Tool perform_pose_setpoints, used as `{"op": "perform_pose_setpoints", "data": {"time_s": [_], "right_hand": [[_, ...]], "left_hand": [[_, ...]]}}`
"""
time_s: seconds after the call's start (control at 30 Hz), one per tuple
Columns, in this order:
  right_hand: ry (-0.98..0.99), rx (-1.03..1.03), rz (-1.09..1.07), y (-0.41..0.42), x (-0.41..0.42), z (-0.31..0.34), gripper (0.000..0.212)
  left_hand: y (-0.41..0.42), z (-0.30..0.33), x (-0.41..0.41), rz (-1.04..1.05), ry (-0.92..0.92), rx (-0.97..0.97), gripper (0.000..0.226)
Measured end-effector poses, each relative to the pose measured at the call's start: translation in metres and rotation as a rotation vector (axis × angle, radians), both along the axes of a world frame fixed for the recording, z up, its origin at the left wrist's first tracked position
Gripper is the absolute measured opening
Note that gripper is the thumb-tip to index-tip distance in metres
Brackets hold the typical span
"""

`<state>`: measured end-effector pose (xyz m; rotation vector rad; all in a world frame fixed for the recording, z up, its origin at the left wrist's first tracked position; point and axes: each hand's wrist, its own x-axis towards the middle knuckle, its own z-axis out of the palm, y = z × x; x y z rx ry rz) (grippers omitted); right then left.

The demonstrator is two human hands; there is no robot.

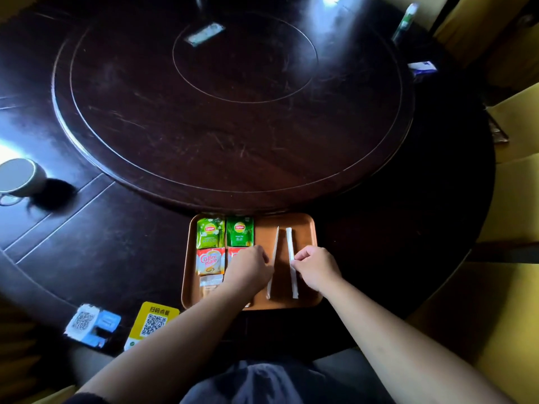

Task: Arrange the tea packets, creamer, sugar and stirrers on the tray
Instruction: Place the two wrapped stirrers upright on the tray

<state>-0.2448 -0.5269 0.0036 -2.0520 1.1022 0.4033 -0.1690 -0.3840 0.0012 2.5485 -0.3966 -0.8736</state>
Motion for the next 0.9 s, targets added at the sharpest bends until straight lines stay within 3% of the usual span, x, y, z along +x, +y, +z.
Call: {"op": "perform_pose_setpoints", "data": {"time_s": [0.13, 0.23, 0.33, 0.47, 0.9], "right_hand": [[0.03, -0.117, 0.087, 0.0, -0.002, 0.004, 0.012], [0.005, -0.168, 0.231, -0.001, -0.008, 0.005, 0.012], [-0.063, -0.19, 0.449, -0.006, -0.015, 0.005, 0.04], [-0.031, -0.158, 0.59, -0.004, -0.018, 0.005, 0.055], [-0.043, -0.21, 0.589, -0.001, -0.02, 0.001, 0.054]], "left_hand": [[0.01, 0.004, 0.001, -0.197, -0.132, -0.004, 0.025], [0.019, 0.001, 0.001, -0.512, -0.289, -0.017, 0.044], [0.024, -0.004, 0.001, -0.653, -0.348, 0.041, 0.061], [0.023, -0.009, -0.003, -0.689, -0.324, 0.098, 0.066], [0.019, -0.01, -0.011, -0.659, -0.36, 0.076, 0.067]]}}
